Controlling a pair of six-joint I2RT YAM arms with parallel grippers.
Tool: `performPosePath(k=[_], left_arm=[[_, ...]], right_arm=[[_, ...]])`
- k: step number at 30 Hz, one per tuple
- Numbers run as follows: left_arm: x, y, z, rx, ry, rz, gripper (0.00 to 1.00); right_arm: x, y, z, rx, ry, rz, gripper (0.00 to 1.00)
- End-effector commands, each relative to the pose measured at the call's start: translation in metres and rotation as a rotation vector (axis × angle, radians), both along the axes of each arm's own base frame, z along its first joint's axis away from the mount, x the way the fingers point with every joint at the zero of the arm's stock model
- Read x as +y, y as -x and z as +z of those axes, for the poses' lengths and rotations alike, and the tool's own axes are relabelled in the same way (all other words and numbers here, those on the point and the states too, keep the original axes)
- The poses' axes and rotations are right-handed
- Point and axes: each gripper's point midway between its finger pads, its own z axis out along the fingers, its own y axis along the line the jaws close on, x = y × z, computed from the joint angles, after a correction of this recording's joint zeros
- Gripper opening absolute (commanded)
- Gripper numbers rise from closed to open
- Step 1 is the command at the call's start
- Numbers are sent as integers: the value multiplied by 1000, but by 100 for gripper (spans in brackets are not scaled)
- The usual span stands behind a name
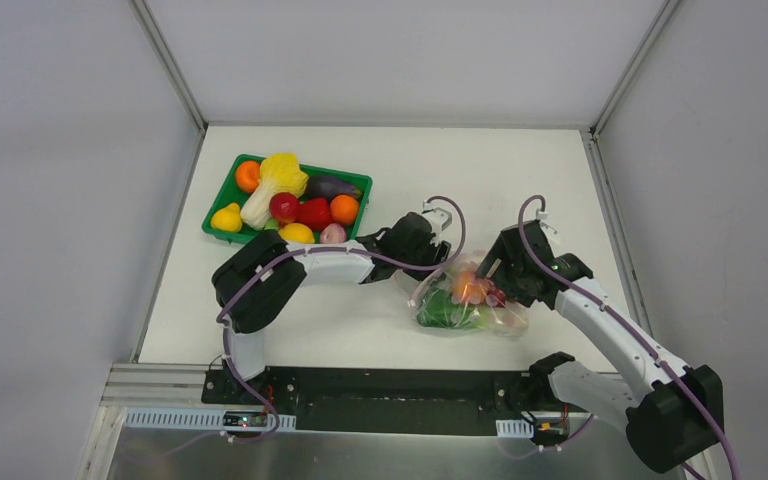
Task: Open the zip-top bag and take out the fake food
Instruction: Pick up the fake fruit from the zipper food storage bag.
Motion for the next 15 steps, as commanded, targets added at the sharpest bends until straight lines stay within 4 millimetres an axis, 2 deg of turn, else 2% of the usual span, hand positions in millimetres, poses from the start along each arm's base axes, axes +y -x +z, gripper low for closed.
performPosePath(k=[1,6,15], left_arm=[[19,4,33,-22,-59,26,27],[36,15,53,8,-105,19,25],[63,48,73,178,-173,-24,26]], right_arm=[[-9,13,-10,49,38,-7,81],[-12,13,-12,52,51,-23,81],[-16,13,-14,56,70,-40,81]])
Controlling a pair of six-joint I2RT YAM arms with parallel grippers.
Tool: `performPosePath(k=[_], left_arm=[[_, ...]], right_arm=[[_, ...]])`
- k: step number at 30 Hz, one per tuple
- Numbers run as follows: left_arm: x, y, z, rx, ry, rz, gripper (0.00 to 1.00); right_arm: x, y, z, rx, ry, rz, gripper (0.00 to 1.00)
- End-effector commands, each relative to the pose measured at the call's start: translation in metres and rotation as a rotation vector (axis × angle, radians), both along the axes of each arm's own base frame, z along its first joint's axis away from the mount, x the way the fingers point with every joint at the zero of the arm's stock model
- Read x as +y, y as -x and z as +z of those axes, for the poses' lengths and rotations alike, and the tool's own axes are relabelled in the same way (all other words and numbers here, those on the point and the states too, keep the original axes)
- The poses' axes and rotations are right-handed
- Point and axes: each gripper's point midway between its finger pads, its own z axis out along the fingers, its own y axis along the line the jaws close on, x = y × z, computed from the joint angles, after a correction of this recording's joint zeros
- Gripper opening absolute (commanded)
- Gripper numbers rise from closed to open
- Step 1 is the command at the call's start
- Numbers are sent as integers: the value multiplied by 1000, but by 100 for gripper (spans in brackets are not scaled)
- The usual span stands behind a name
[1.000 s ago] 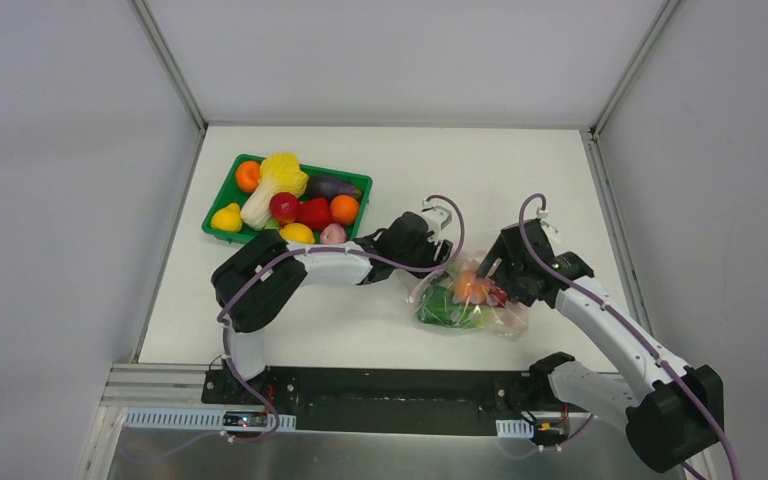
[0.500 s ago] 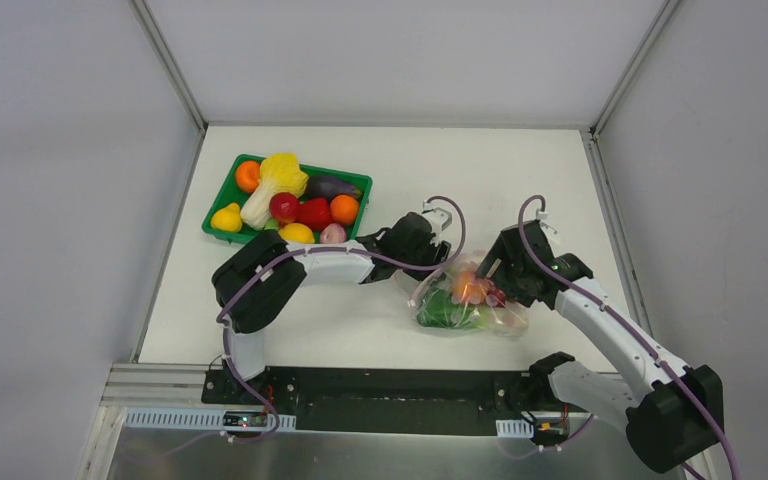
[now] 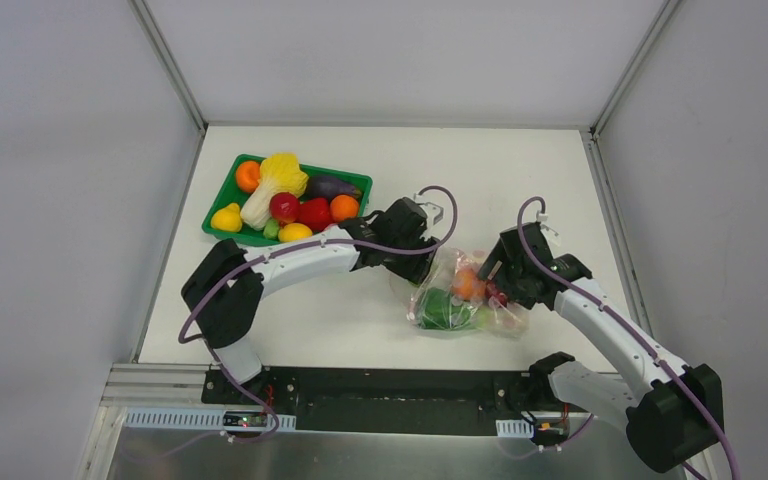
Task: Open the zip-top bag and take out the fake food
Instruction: Pick up the fake fruit from the zipper food storage bag, then place the fake fruit in the bin.
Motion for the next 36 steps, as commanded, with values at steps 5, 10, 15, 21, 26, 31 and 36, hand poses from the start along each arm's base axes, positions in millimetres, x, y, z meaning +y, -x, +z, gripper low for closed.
performPosePath(k=[5,10,15,21,26,31,36], left_arm=[[35,31,43,136,-7,-31,26],[60,38,65,130,-16,-24,26],[100,42,83,92,-68,22,25],[165,26,102,-10,-82,226,24],[224,0,113,-103,-115,449,24],[279,-30,115,-149,-123,689,24],[331,-53,104,-139,-139,939,24]], right_arm=[[-11,10,-9,43,47,-27,81],[-11,10,-10,46,50,-25,81],[-11,9,-9,46,50,-22,81],[-10,6,-4,32,47,-13,81],[-4,0,7,5,27,11,82],[1,-9,20,-42,12,33,82],[2,-15,34,-84,5,45,82]])
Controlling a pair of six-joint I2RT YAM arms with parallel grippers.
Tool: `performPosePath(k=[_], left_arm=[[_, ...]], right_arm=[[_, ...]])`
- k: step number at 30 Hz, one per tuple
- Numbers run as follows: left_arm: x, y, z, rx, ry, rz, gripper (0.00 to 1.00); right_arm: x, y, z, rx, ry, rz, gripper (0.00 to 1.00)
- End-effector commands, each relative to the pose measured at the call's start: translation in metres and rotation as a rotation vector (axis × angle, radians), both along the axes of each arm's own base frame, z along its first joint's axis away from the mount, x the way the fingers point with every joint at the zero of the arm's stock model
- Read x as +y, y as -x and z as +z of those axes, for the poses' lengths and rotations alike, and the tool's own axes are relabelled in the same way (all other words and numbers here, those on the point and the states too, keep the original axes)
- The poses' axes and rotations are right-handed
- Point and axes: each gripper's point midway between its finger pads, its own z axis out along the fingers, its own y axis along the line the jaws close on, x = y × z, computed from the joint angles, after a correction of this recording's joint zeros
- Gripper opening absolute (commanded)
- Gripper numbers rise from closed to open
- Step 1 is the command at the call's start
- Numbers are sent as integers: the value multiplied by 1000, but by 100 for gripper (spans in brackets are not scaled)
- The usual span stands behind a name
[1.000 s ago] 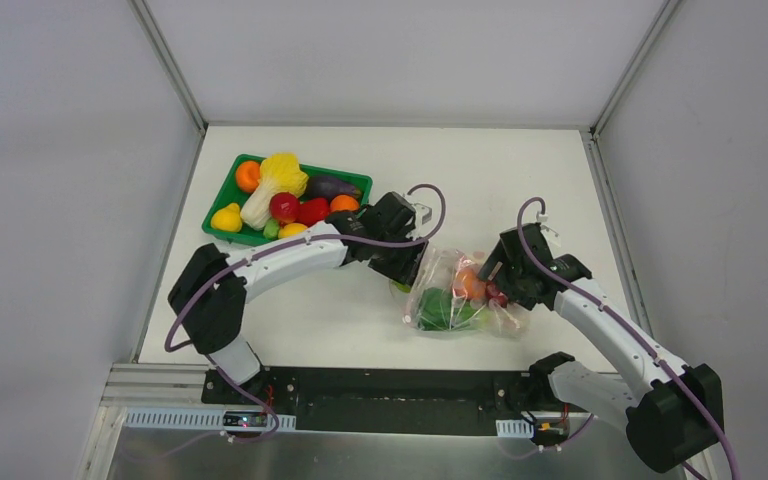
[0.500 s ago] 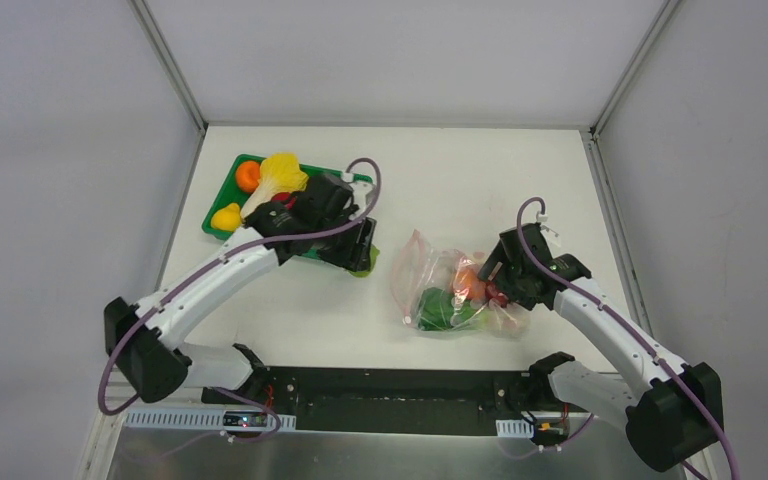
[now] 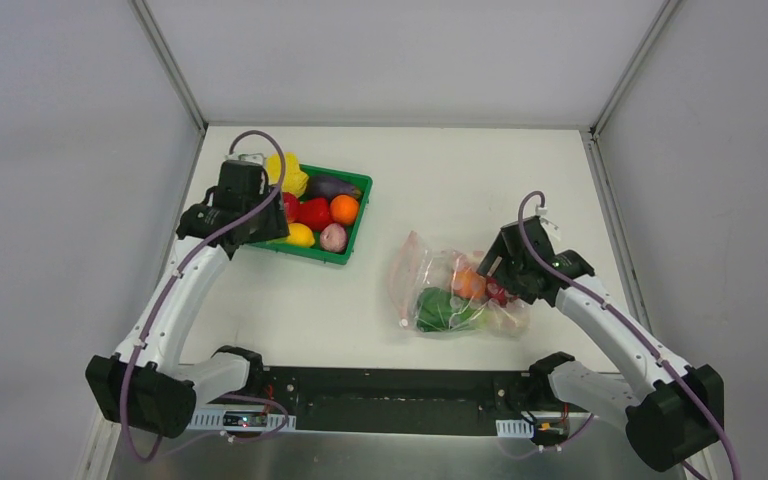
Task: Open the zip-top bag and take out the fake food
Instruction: Place the fake fruit in the bin.
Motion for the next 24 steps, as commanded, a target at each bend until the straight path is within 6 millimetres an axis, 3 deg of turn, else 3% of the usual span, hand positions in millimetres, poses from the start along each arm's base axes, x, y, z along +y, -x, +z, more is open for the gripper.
performPosePath(k=[1,4,8,15,24], left_arm=[[46,-24,-5,-38,-18,238,24],[69,-36,-15,-41,-44,355,25],[82,-56,-35,-27,-11,457,26],[78,-81,-69,16,54,527,32],[59,-81,-96,77,163,532,70]], right_arm=[[2,-12,27,-79,-9,17,82],[-1,-14,33,-105,-2,11,82],[-4,-16,38,-127,5,4,82],[-7,-15,40,-132,17,1,82],[-11,-11,41,-138,19,-14,82]])
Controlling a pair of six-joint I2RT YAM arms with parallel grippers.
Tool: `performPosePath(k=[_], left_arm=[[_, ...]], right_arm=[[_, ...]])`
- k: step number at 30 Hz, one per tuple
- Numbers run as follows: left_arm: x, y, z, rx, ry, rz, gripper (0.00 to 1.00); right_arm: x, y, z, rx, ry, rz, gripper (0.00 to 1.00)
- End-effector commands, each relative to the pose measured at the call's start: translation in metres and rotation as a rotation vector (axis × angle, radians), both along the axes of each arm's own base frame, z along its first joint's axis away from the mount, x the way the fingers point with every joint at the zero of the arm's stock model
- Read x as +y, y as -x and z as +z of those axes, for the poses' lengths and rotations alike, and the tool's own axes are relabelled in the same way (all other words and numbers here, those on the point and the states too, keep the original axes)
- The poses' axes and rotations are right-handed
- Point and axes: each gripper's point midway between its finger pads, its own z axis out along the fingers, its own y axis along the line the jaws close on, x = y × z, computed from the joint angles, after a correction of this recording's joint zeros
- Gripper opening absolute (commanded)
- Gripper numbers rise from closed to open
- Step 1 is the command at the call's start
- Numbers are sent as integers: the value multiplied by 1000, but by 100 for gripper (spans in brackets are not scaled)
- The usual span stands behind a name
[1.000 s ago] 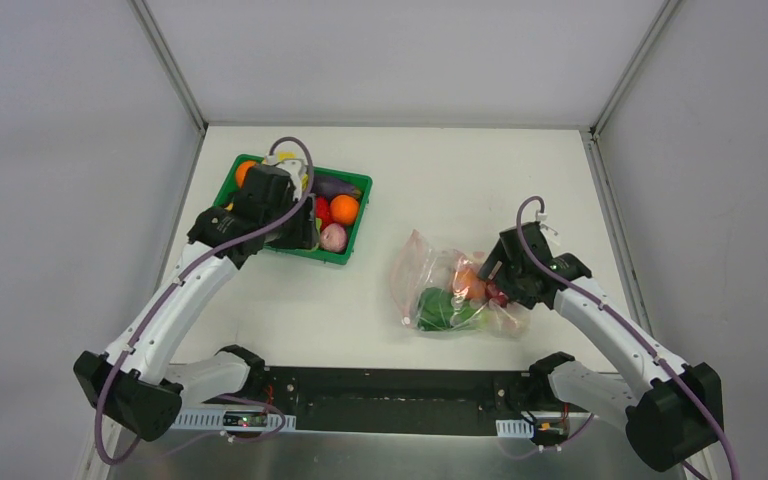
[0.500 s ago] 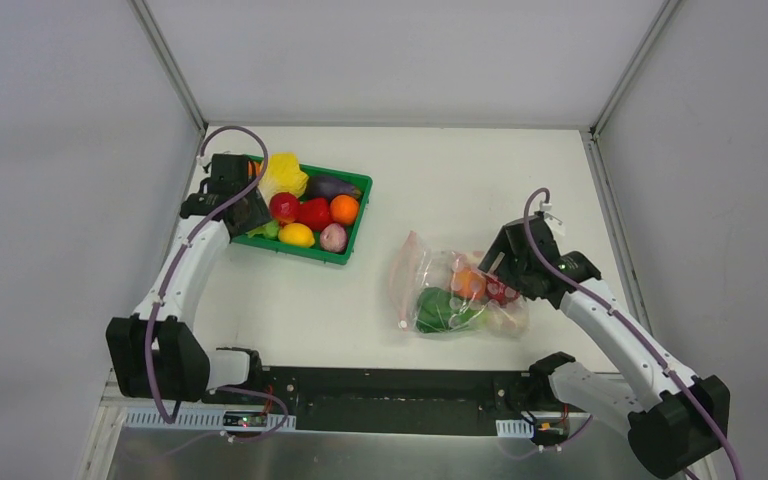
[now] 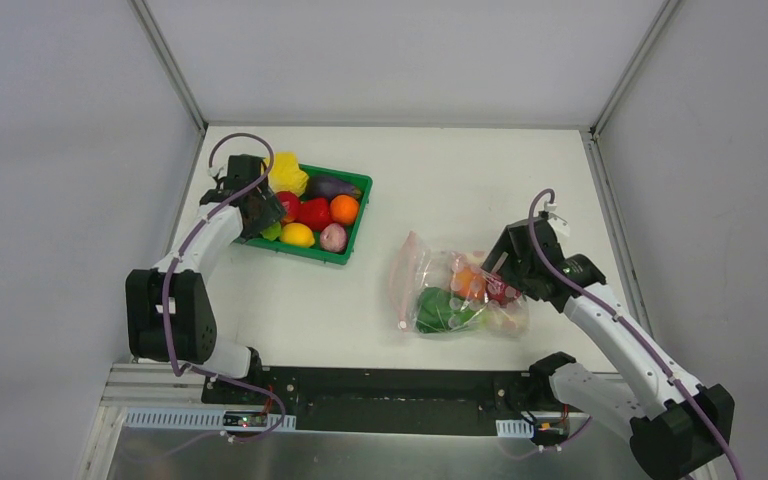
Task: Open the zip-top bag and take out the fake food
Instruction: Place the fake fruit in the bin.
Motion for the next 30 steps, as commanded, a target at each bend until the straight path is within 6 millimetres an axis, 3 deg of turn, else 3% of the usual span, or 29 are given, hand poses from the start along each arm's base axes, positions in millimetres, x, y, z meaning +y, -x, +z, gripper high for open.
performPosePath(k=[1,6,13,18,21,30], left_arm=[[-11,-6,-3,-36,88,27,71],[-27,-11,-5,-56,175,0,73],[-34,-14,1,-64,208,-20,74],[-27,6,8,-37,180,7,83],[-32,18,11,-42,204,-17,84],[-77,57,36,-67,211,-274,88]], right_arm=[[-4,-4,16,-42,4,-13,82],[-2,-4,15,-36,0,-11,82],[-3,-4,17,-46,-4,-16,83],[-5,-2,19,-54,-4,-21,83],[-5,-2,20,-57,-2,-21,83],[-9,-4,25,-74,5,-38,83]])
